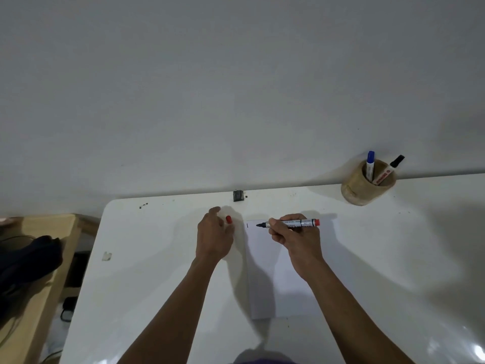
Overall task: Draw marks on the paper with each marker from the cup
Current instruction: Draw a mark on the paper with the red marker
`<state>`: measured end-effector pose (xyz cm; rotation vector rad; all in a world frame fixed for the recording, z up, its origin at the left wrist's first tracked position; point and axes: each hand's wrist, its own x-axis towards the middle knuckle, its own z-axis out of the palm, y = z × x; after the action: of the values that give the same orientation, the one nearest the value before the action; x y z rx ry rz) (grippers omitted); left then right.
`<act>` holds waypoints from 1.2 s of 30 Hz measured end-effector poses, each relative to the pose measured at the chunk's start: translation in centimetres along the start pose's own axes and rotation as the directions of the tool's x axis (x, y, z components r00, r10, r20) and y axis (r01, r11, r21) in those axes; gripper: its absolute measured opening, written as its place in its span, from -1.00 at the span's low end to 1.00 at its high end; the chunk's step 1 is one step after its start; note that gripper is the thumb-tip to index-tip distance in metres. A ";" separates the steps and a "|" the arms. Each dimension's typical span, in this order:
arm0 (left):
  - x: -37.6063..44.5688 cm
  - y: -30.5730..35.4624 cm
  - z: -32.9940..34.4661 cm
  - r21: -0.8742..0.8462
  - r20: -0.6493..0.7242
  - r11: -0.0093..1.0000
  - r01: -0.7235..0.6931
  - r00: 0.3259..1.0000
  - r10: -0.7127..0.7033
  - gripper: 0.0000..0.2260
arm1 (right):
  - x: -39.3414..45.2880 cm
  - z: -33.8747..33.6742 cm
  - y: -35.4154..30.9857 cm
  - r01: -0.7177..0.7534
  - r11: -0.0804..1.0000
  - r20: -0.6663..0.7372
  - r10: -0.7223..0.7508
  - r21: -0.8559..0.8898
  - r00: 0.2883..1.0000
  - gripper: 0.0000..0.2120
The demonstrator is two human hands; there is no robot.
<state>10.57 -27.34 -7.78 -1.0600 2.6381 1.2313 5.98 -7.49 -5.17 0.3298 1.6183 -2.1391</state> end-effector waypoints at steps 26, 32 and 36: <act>-7.6 -4.6 4.2 0.536 0.002 0.762 -0.364 0.903 0.430 -0.57 | 4.5 -0.2 1.9 0.209 0.881 0.176 -0.146 -0.424 0.973 -0.83; -7.8 -4.4 4.1 0.550 -0.016 0.752 -0.363 0.896 0.444 -0.57 | 5.3 -0.4 2.9 0.228 0.854 0.186 -0.157 -0.467 0.970 -0.85; -7.9 -4.4 4.1 0.553 -0.032 0.749 -0.365 0.889 0.457 -0.57 | 5.4 -0.4 3.1 0.233 0.851 0.171 -0.171 -0.471 0.970 -0.85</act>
<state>18.24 -22.03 -11.04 -0.5095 3.1678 0.3573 2.73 -8.88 -10.31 -0.1396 2.1176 -1.7512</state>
